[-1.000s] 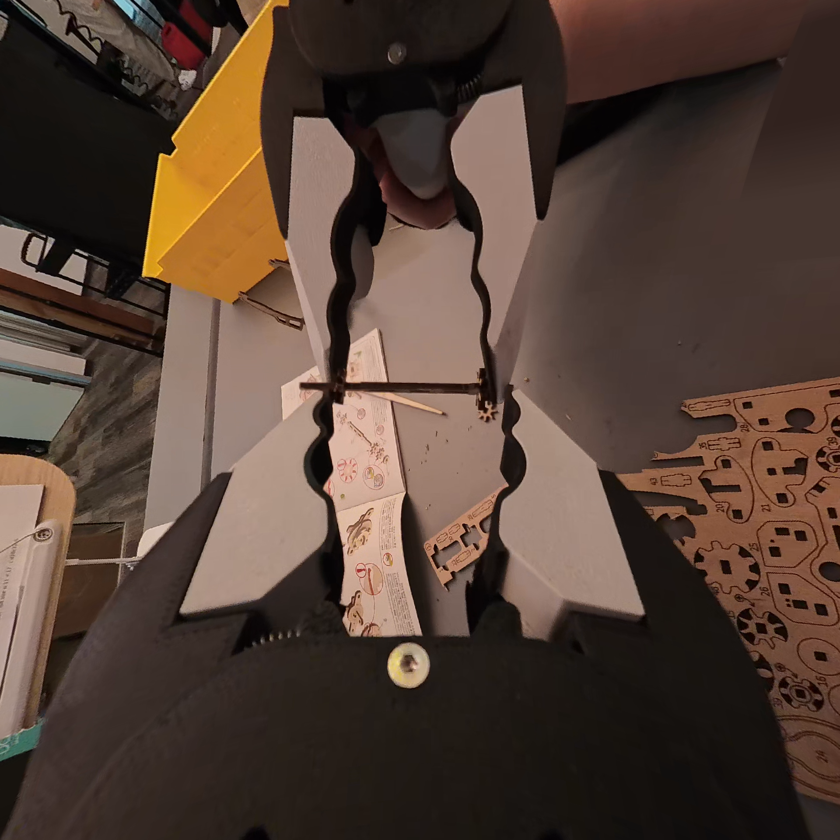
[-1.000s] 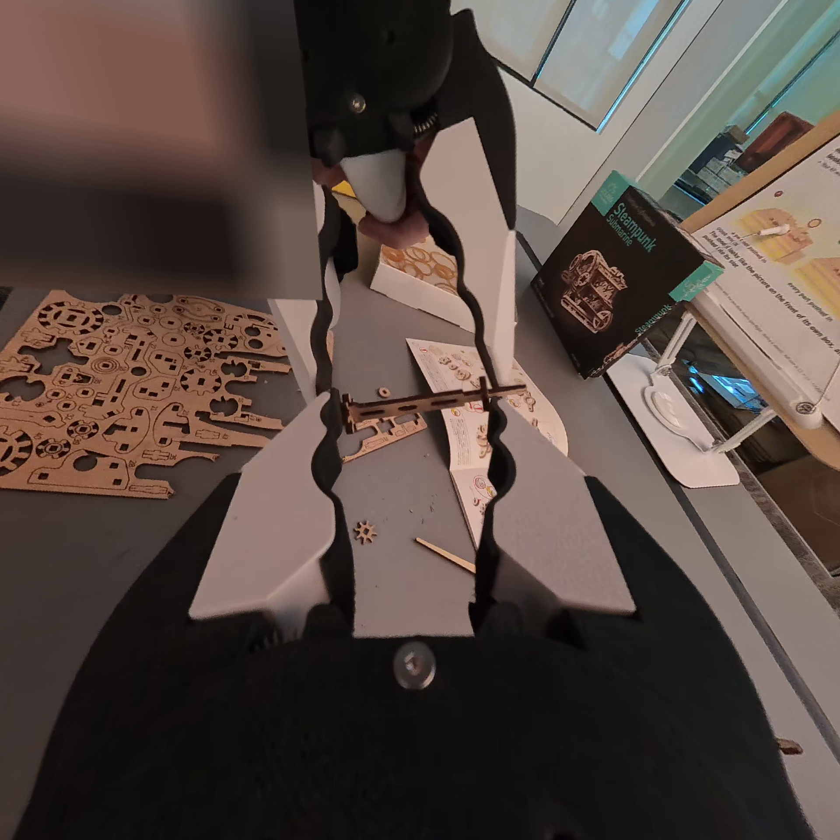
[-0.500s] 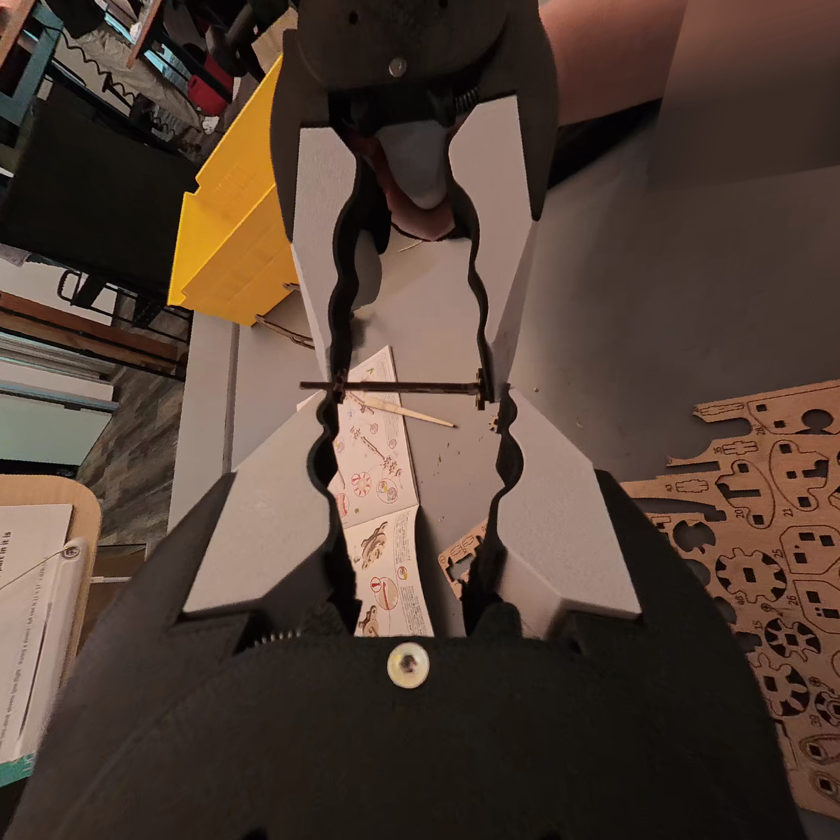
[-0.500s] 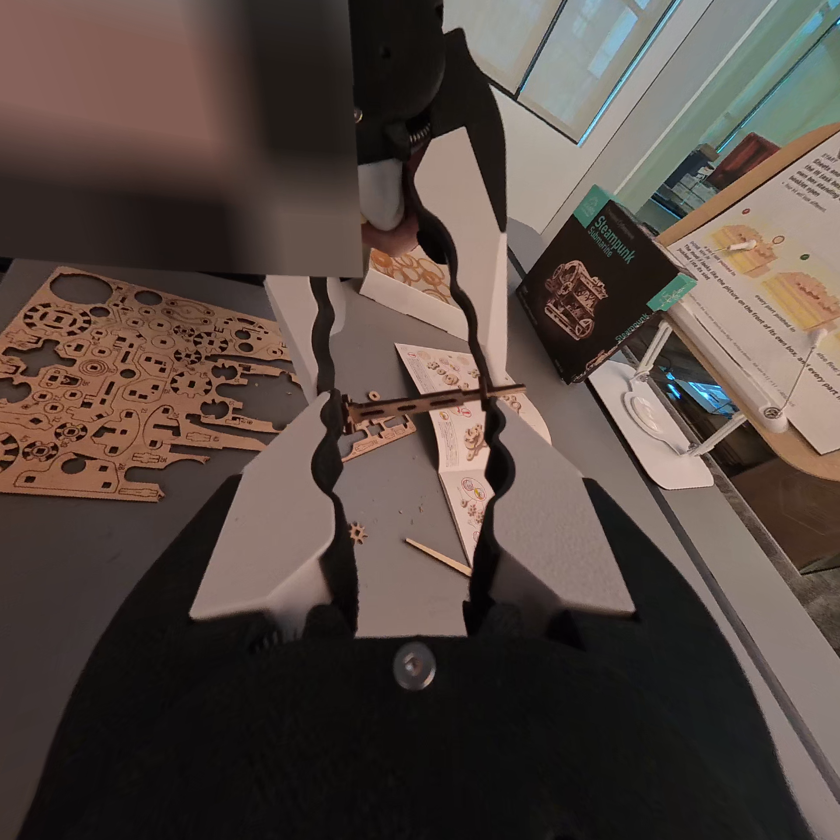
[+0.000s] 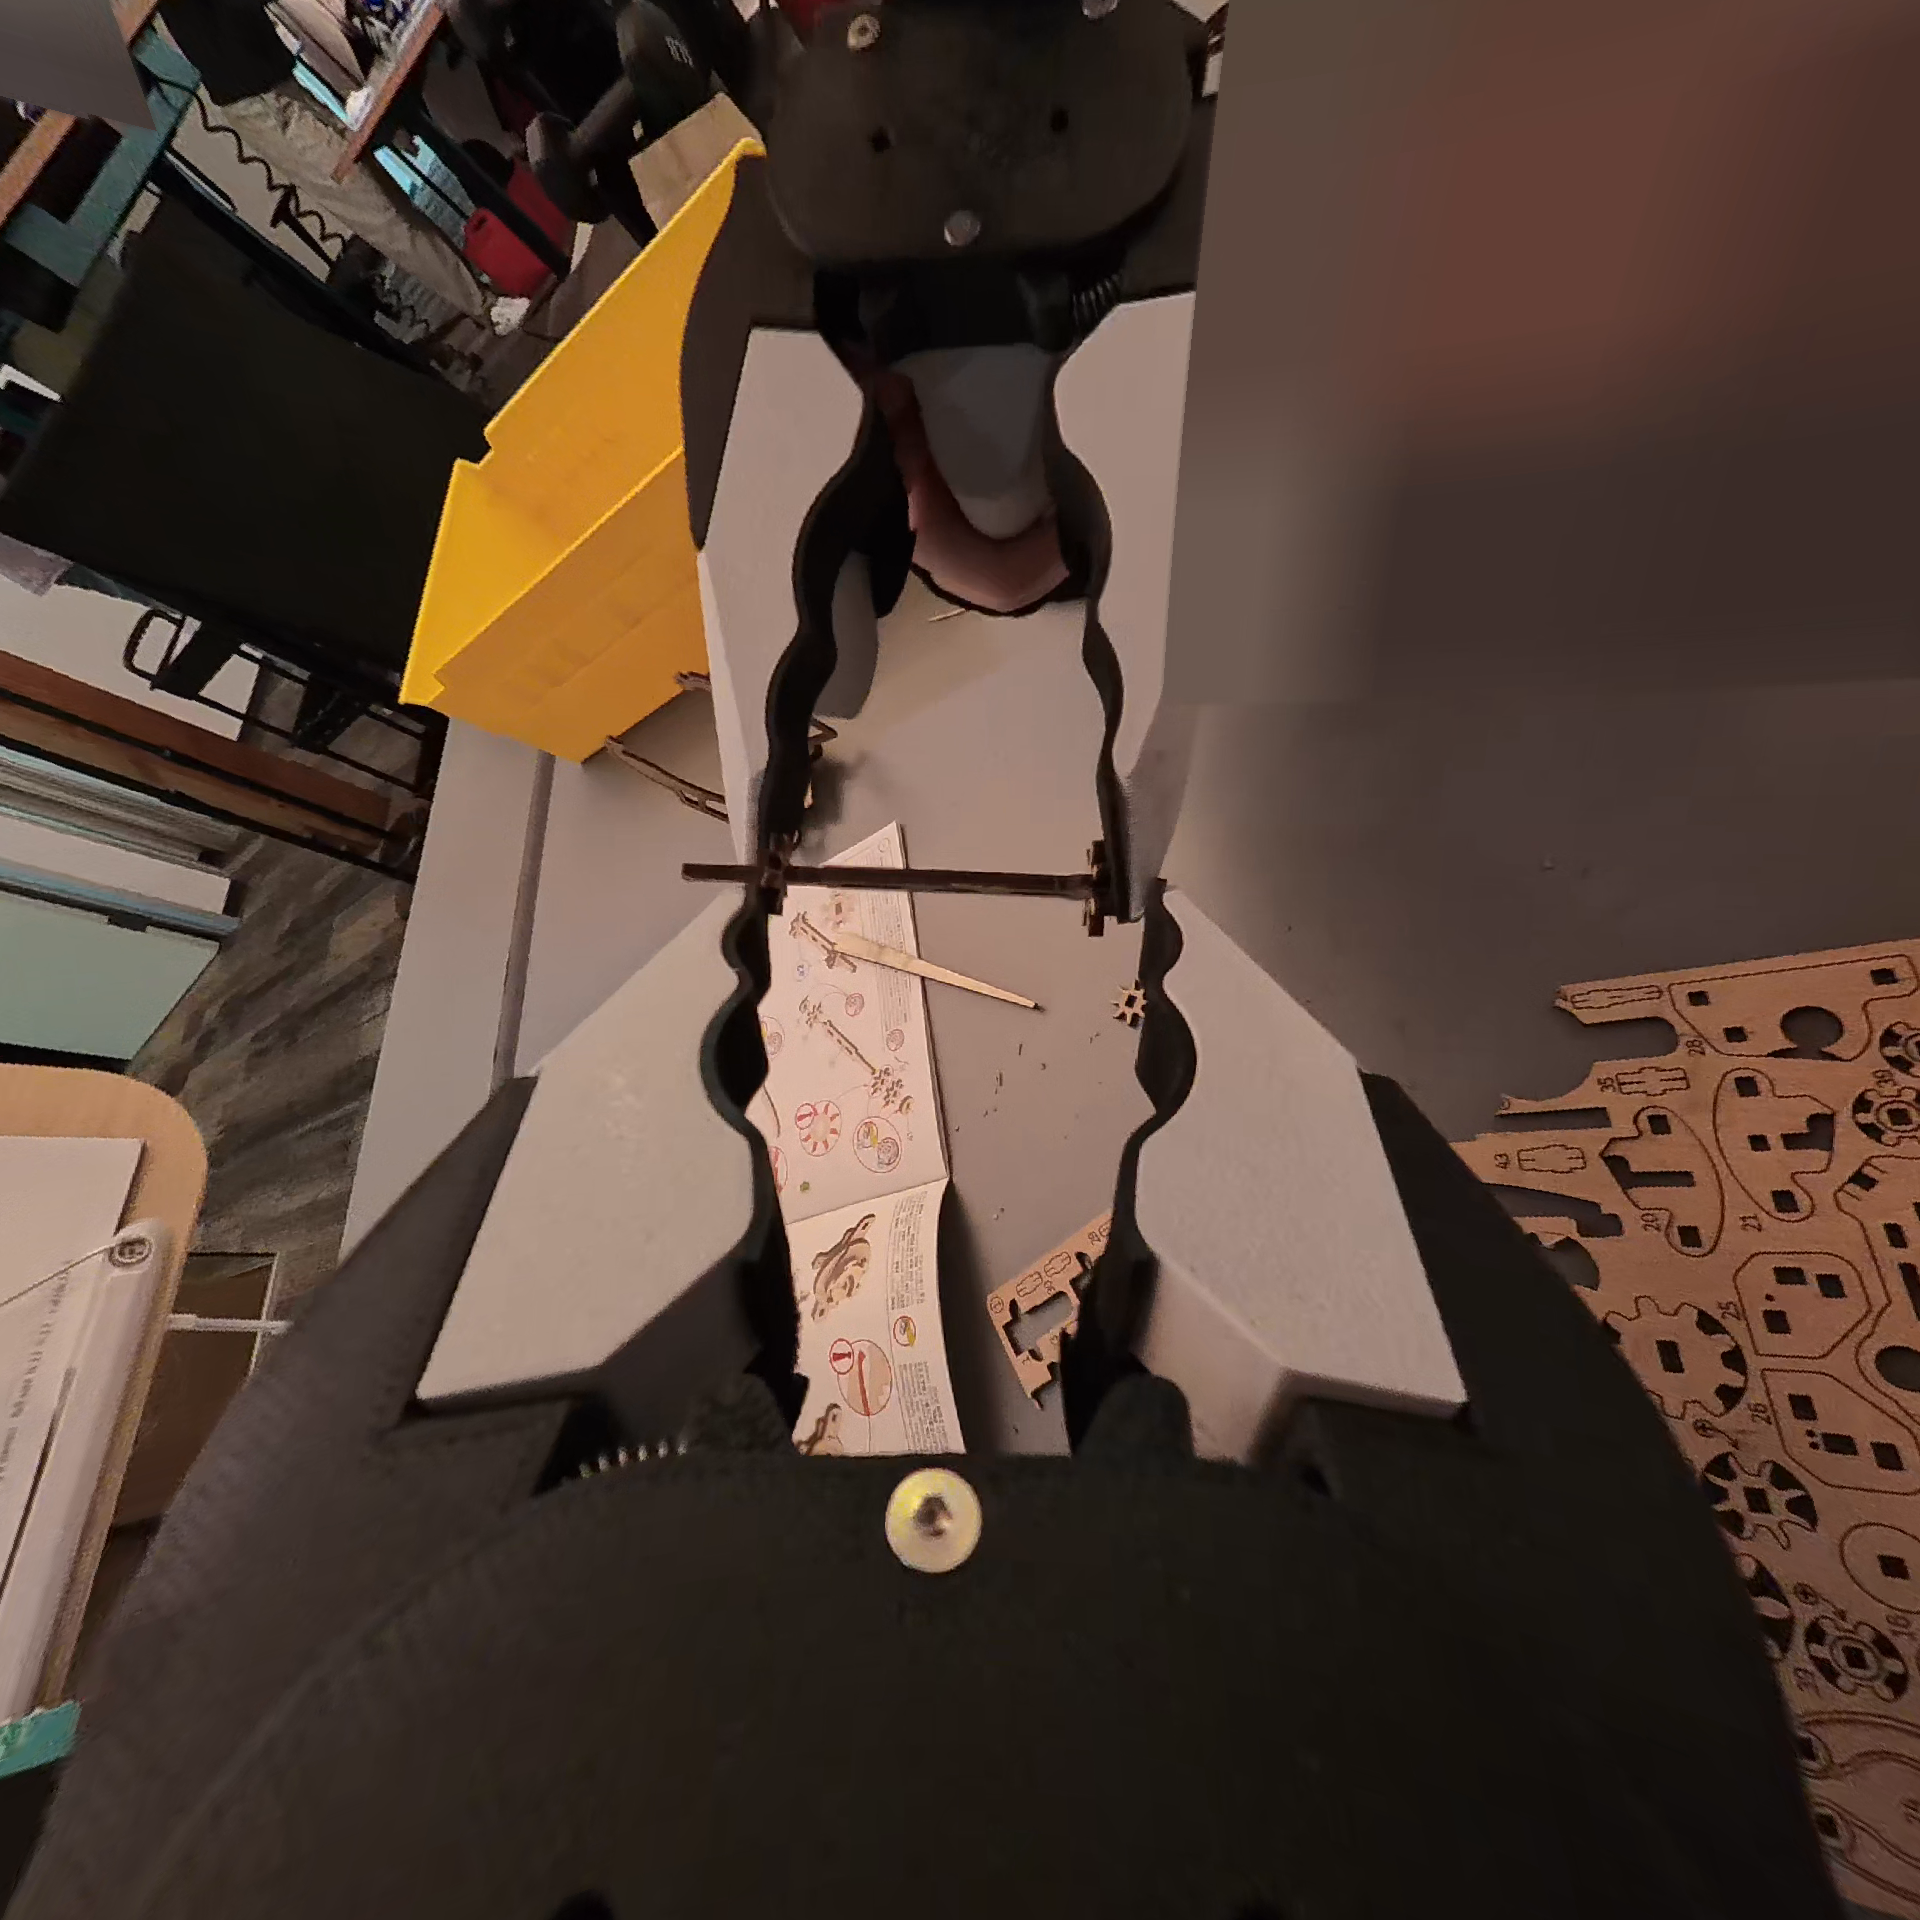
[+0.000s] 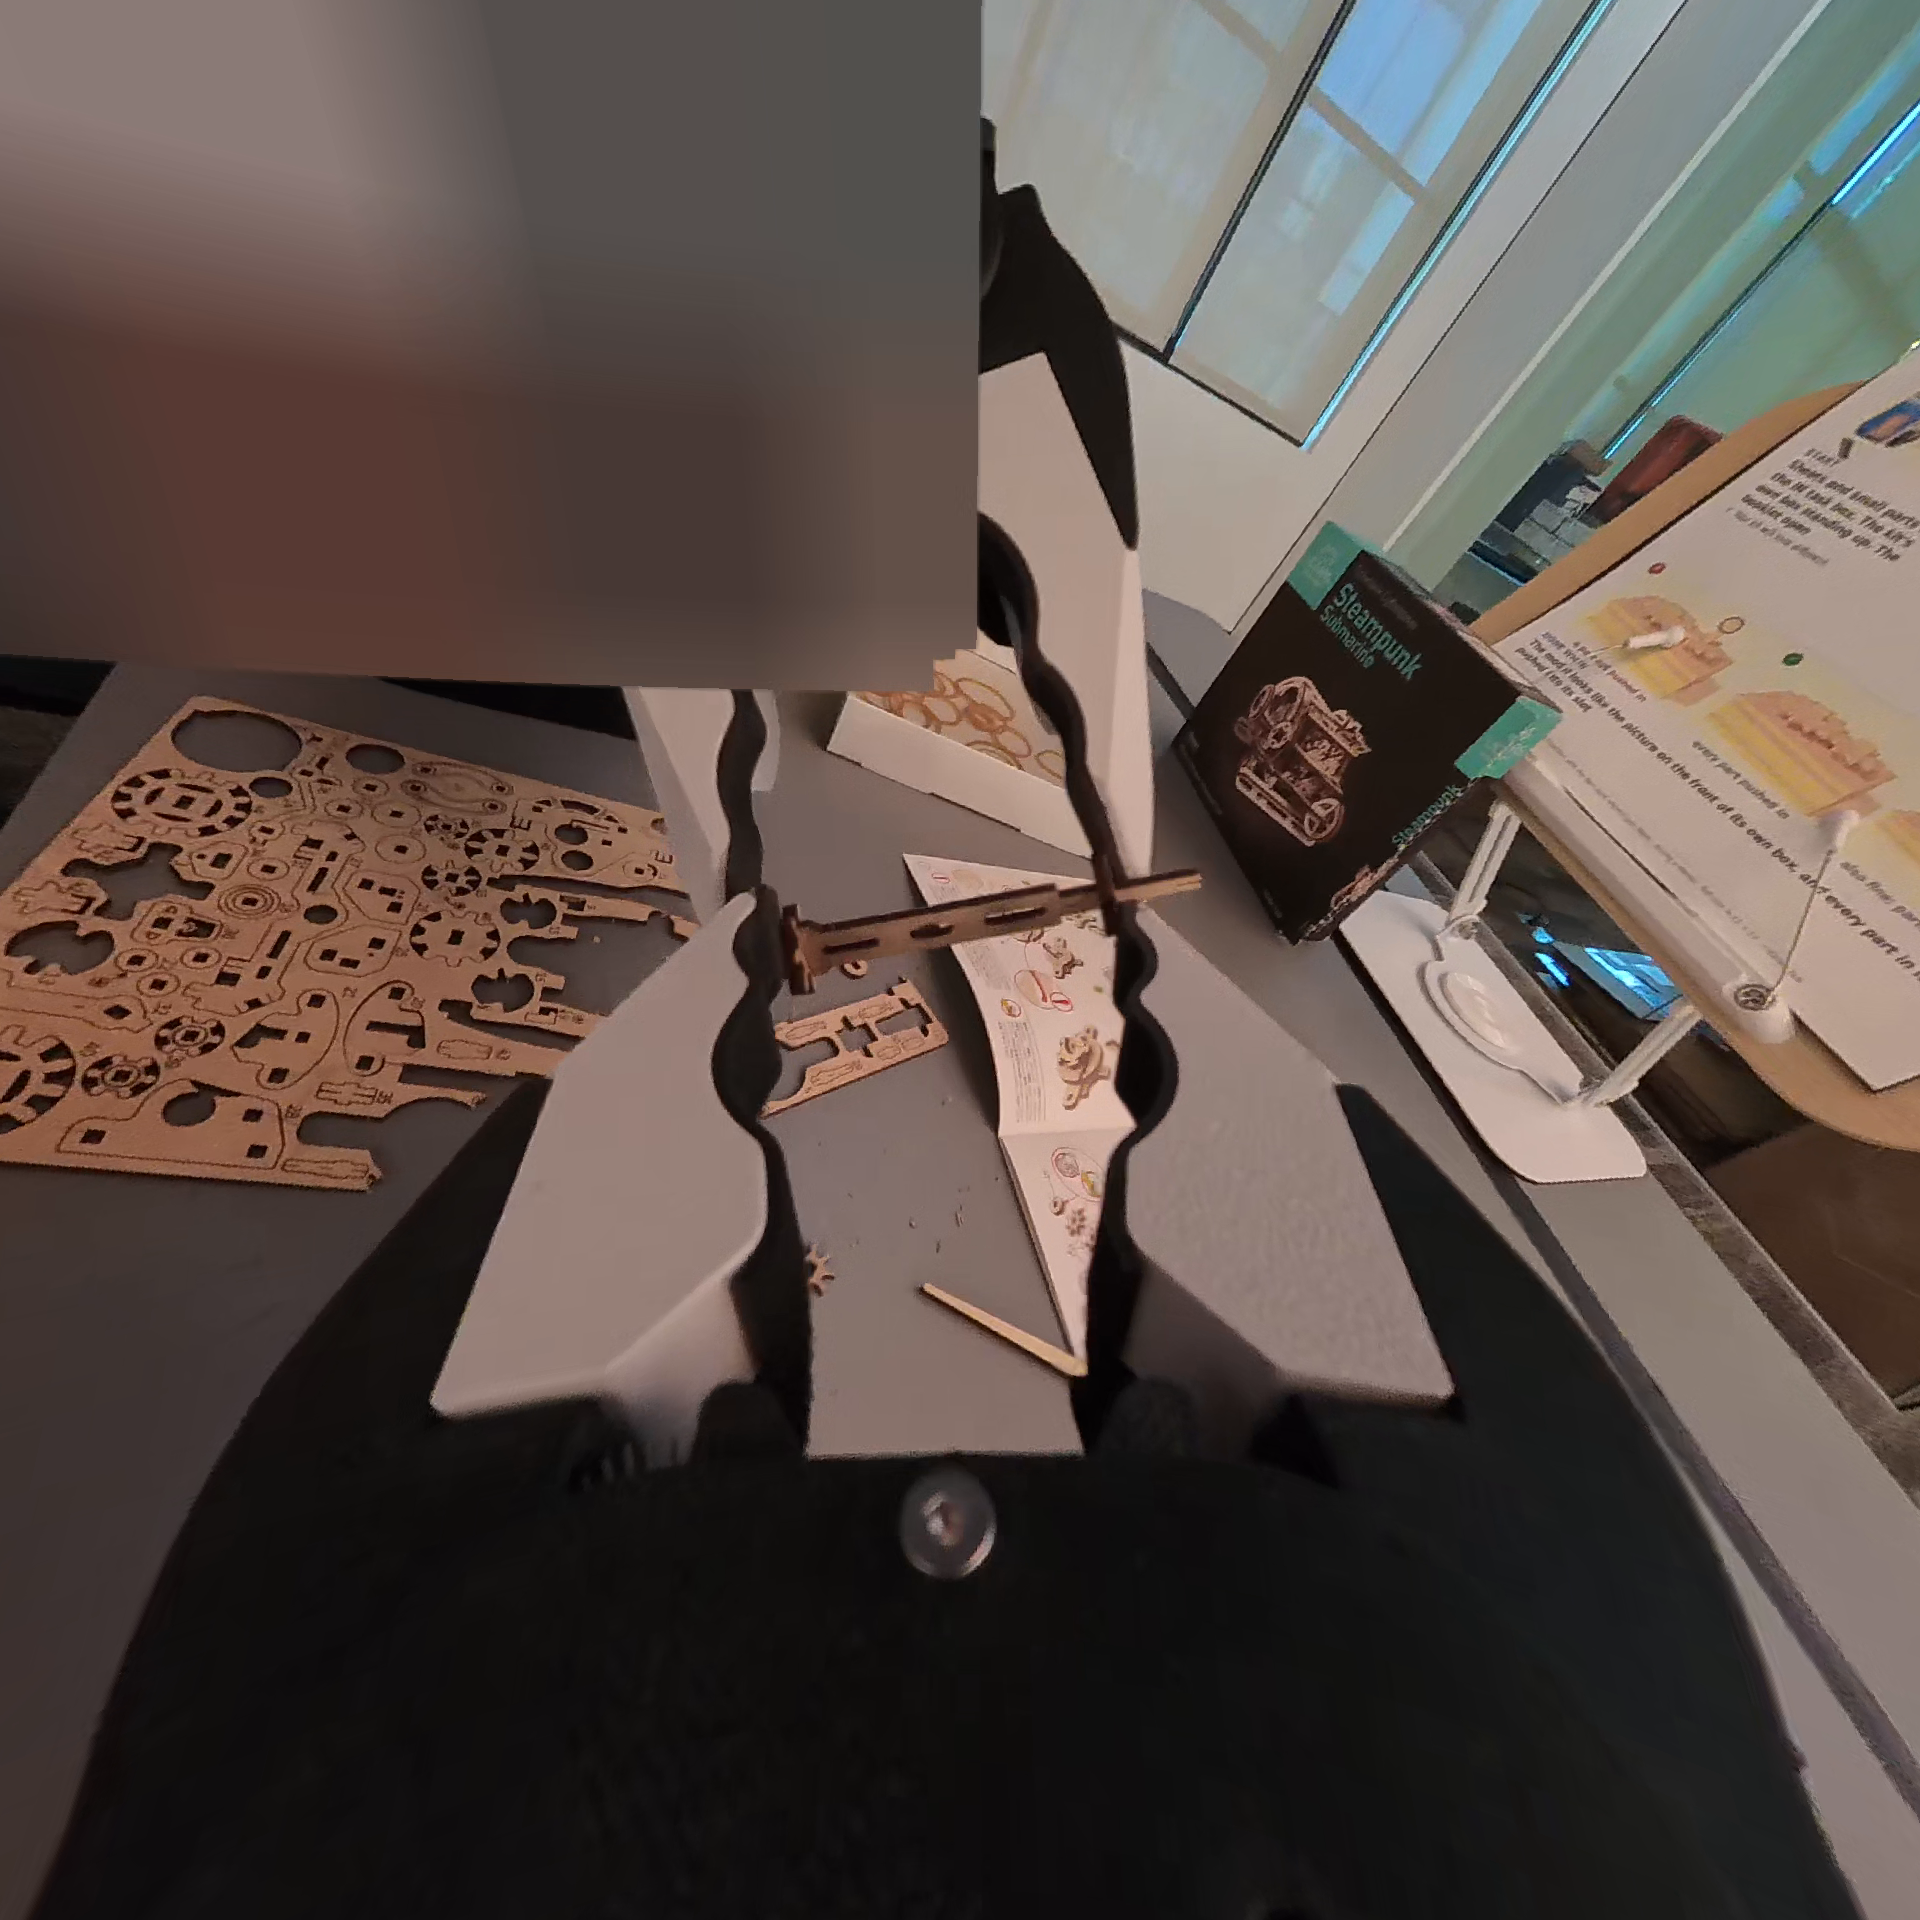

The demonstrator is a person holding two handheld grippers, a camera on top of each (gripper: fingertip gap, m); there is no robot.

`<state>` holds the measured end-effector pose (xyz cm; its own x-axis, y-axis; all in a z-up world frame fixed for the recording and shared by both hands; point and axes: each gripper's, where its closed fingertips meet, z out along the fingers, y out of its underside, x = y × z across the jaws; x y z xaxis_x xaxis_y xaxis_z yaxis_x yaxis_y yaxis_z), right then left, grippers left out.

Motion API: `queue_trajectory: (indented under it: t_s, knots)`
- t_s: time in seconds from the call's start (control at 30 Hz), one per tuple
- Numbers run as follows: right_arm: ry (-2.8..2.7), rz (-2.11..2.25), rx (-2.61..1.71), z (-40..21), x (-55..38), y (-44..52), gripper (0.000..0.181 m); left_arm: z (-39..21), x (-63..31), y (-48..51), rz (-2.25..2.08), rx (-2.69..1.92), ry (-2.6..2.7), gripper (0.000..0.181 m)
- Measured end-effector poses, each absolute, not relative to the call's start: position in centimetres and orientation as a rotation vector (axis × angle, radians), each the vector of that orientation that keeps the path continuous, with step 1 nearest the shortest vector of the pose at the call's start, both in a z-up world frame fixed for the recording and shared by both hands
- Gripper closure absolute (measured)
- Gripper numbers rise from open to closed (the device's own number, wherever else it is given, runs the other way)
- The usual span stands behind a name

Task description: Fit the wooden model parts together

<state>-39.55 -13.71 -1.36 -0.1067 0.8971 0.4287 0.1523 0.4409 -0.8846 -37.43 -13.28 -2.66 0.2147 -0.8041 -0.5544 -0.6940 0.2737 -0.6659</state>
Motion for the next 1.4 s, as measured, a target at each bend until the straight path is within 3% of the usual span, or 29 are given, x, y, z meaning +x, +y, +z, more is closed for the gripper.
queue_trajectory:
  t_s: [0.9, 1.03, 1.1, 1.4]
  knots:
    - [-1.573, 0.535, -0.786, -1.0, -39.7, -14.1, 0.119, -2.8, -37.3, -13.3, -0.092, -1.329, 1.552, 0.107]
    - [-1.541, 0.570, -0.731, 0.0, -39.6, -14.6, 0.117, -2.0, -37.1, -13.8, -0.134, -1.264, 1.546, 0.108]
    - [-1.526, 0.565, -0.746, 0.1, -39.7, -14.4, 0.102, -2.4, -37.0, -14.1, -0.141, -1.262, 1.575, 0.108]
    - [-1.566, 0.570, -0.808, -0.7, -39.7, -14.2, 0.112, -2.6, -37.1, -13.8, -0.095, -1.252, 1.578, 0.108]
